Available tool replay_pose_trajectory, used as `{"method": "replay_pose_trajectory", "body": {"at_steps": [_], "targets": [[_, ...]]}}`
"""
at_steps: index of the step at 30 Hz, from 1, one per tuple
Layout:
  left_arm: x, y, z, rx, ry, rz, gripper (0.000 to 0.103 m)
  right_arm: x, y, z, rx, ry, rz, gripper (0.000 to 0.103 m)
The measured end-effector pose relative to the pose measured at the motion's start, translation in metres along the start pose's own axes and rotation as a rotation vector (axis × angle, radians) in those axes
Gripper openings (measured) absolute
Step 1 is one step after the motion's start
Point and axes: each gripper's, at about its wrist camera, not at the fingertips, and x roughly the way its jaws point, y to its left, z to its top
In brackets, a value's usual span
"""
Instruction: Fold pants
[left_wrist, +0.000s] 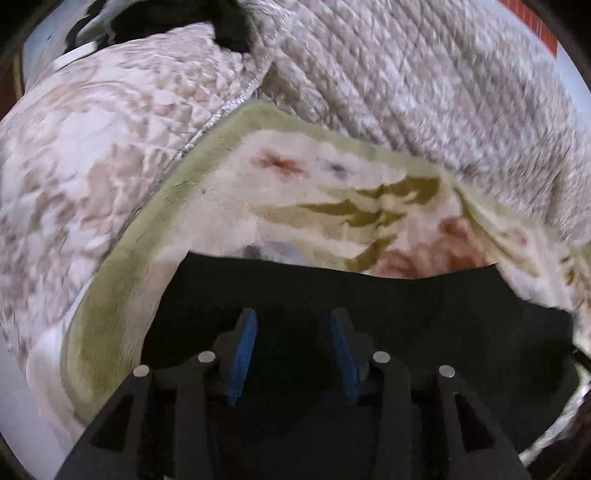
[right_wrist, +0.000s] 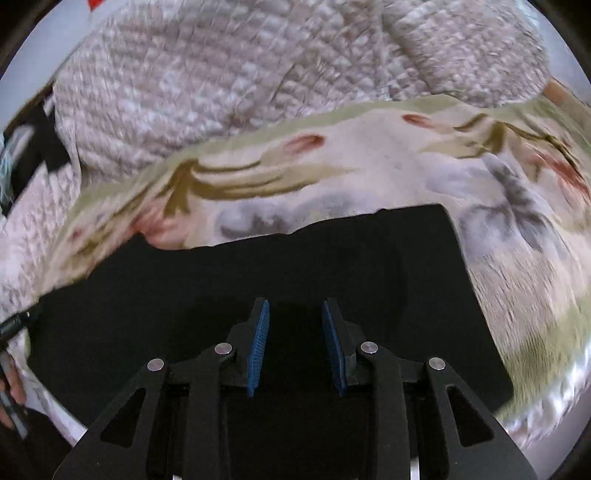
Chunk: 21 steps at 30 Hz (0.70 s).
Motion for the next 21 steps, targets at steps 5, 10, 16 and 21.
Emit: {"method": "replay_pose_trajectory", "body": {"at_steps": [5, 10, 16, 21], "targets": [[0.005, 0.003, -0.002, -0.006, -0.028, 0.064, 0.045, 0.015, -0.02, 0.01, 0.033, -0.007, -0.059, 0.031], [0.0, 0.0, -0.005, 0.0, -0.062, 0.124, 0.049, -0.007, -0.01, 0.006, 0.003, -0.123, -0.111, 0.035], [0.01, 0.004, -0.003, -0.011, -0.046, 0.116, 0.054, 0.015, -0.023, 0.007, 0.053, -0.025, -0.157, 0.041], [0.006, 0.002, -0.007, -0.009, -0.067, 0.11, 0.055, 0.015, -0.019, 0.007, 0.018, -0.025, -0.175, 0.045]]}}
